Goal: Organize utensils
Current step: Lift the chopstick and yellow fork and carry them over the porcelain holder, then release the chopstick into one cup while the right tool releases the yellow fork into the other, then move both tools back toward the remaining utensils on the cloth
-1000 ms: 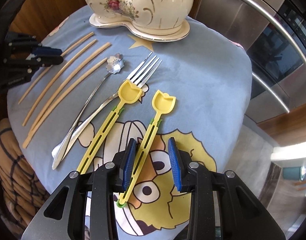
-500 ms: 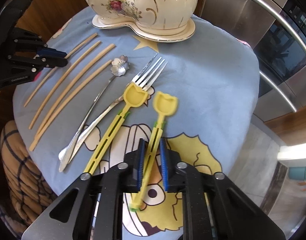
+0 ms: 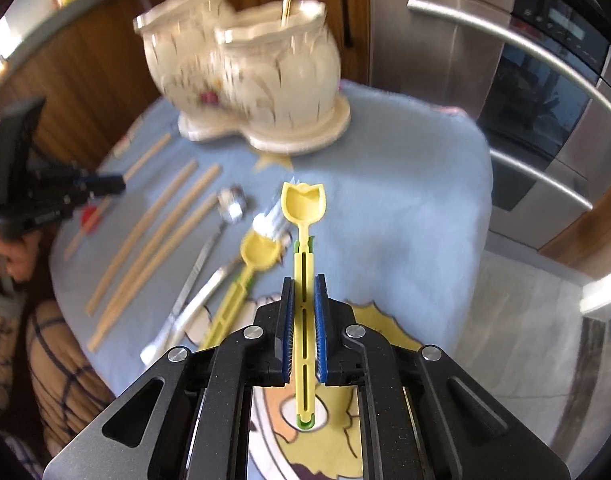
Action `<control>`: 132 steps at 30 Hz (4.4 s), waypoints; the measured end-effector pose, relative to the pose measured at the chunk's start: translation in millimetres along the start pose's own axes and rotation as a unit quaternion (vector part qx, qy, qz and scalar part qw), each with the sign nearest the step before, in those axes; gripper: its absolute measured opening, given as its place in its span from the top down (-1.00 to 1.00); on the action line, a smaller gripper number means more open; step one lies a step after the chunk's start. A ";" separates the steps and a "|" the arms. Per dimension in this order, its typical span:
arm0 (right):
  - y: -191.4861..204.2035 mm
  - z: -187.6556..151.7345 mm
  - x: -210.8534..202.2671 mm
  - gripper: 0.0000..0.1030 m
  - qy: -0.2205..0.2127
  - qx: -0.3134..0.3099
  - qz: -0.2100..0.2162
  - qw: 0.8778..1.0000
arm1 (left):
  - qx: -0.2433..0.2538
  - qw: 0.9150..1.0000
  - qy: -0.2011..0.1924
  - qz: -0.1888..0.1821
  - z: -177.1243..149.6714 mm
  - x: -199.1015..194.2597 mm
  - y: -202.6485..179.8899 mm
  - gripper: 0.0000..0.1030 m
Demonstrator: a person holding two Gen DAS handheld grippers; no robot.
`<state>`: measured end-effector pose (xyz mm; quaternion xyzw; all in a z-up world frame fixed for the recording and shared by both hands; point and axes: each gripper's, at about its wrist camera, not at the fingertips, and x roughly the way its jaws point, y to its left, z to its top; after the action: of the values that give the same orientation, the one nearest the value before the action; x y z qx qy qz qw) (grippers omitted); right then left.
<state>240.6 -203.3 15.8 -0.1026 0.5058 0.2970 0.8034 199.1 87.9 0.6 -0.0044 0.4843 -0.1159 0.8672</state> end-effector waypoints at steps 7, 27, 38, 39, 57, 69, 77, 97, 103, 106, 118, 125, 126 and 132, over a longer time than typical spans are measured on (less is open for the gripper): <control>5.3 10.7 -19.3 0.80 -0.086 0.028 0.028 0.995 | -0.049 0.995 -0.082 -0.014 -7.1 -33.0 19.3 0.89; 9.5 43.8 -33.3 0.80 -0.333 0.131 0.110 0.927 | -0.104 0.926 -0.362 -0.007 53.6 -108.9 -1.2 0.89; 7.2 85.7 -28.7 0.80 -0.388 0.120 0.122 0.906 | -0.074 0.892 -0.445 -0.002 105.8 -109.4 -16.7 0.89; 7.1 87.8 -27.3 0.80 -0.389 0.116 0.117 0.906 | -0.072 0.889 -0.452 0.002 109.6 -109.2 -15.9 0.89; 1.6 100.9 -15.1 0.80 -0.417 0.113 0.056 0.900 | -0.043 0.875 -0.480 0.054 127.6 -65.5 -25.7 0.89; 20.4 95.1 0.8 0.80 -0.363 0.065 -0.012 0.930 | -0.052 0.910 -0.397 0.106 101.9 -49.4 -24.7 0.89; 25.0 97.5 7.1 0.80 -0.343 0.059 -0.038 0.937 | -0.046 0.926 -0.356 0.120 108.2 -37.6 -25.7 0.89; 24.7 85.0 0.5 0.42 -0.359 0.058 -0.049 0.930 | -0.055 0.922 -0.361 0.129 101.4 -47.5 -19.7 0.33; 17.4 69.2 -7.1 0.18 -0.366 0.067 -0.058 0.926 | -0.062 0.917 -0.370 0.134 89.0 -59.8 -17.7 -0.06; 15.3 62.1 -10.6 -0.04 -0.370 0.070 -0.064 0.924 | -0.059 0.918 -0.366 0.140 79.1 -62.1 -18.0 -0.19; 11.6 35.4 -18.4 -0.51 -0.362 0.088 -0.060 0.926 | -0.058 0.938 -0.313 0.140 32.8 -53.4 -14.5 -0.44; 12.1 20.8 -8.8 -0.51 -0.319 0.090 -0.059 0.942 | -0.031 0.963 -0.232 0.131 11.5 -27.6 -24.1 -0.44; 11.9 19.7 -6.9 -0.51 -0.312 0.091 -0.058 0.944 | -0.026 0.966 -0.224 0.130 8.9 -24.5 -26.2 -0.44; 13.4 11.0 2.8 -0.51 -0.266 0.088 -0.057 0.958 | 0.014 0.979 -0.165 0.119 -8.6 -2.3 -44.5 -0.22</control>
<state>242.0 -186.3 20.3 0.0225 0.2912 0.2216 0.9304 182.0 46.0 3.3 0.0462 0.3304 -0.0166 0.9426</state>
